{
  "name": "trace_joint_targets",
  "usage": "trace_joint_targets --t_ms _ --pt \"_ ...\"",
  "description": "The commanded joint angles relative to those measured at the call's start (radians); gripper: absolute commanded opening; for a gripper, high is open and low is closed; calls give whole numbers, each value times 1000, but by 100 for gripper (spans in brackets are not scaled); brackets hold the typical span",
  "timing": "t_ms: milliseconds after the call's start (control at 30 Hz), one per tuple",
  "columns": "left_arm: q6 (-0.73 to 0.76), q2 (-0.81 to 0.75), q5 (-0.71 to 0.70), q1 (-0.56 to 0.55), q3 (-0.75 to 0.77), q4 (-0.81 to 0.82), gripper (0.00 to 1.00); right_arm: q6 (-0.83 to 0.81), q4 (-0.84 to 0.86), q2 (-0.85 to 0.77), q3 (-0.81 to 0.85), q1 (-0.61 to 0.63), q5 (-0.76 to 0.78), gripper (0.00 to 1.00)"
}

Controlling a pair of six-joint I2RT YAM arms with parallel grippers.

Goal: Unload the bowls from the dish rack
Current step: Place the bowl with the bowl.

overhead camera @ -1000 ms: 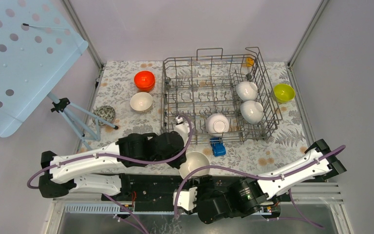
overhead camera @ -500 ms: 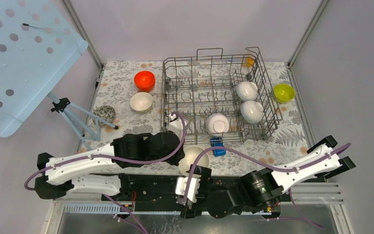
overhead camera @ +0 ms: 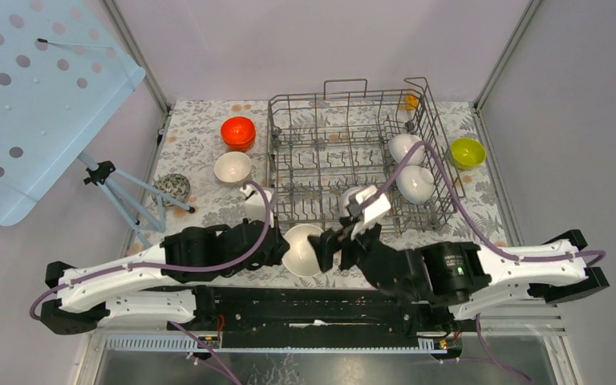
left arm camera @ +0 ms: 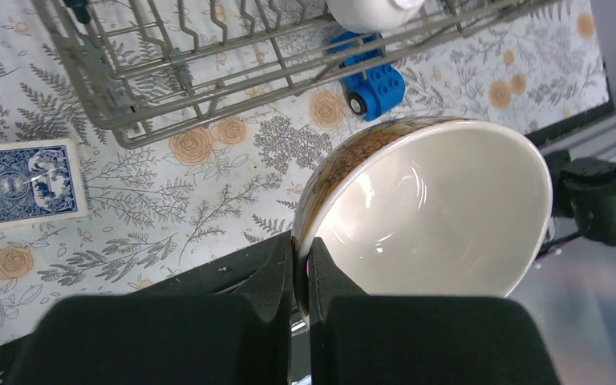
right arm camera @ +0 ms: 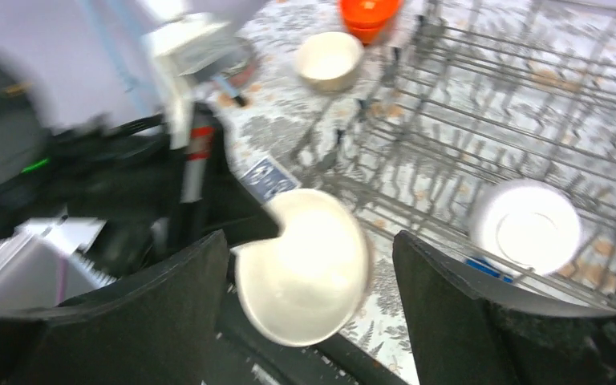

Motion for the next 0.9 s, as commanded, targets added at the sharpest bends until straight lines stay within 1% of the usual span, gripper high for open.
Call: trace_joint_targets --t_ms 0,67,133,200,267,400,500,700,867 --pt "-128 -38 -106 0 24 25 0 189 -30 -34 -60 -151 -71 76" --pt "-160 -40 -131 0 31 -8 0 196 -51 -13 -51 -173 -93 69" --pt "-201 -36 -152 0 40 -48 0 206 -93 24 -25 -193 -102 57" --pt "-224 -24 -157 0 53 -76 0 209 -107 50 -12 -215 -129 50" --pt "-256 -10 -170 0 64 -114 0 199 -114 75 2 -233 -159 50" --pt "-293 -2 -179 0 81 -151 0 190 -191 153 52 -262 -200 60" --pt "-305 -11 -187 0 90 -159 0 188 -197 180 36 -277 -209 61" --pt "-311 -3 -181 0 104 -159 0 163 -146 197 -4 -345 -300 57" --pt "-312 0 -184 0 105 -159 0 156 -88 201 -30 -381 -360 50"
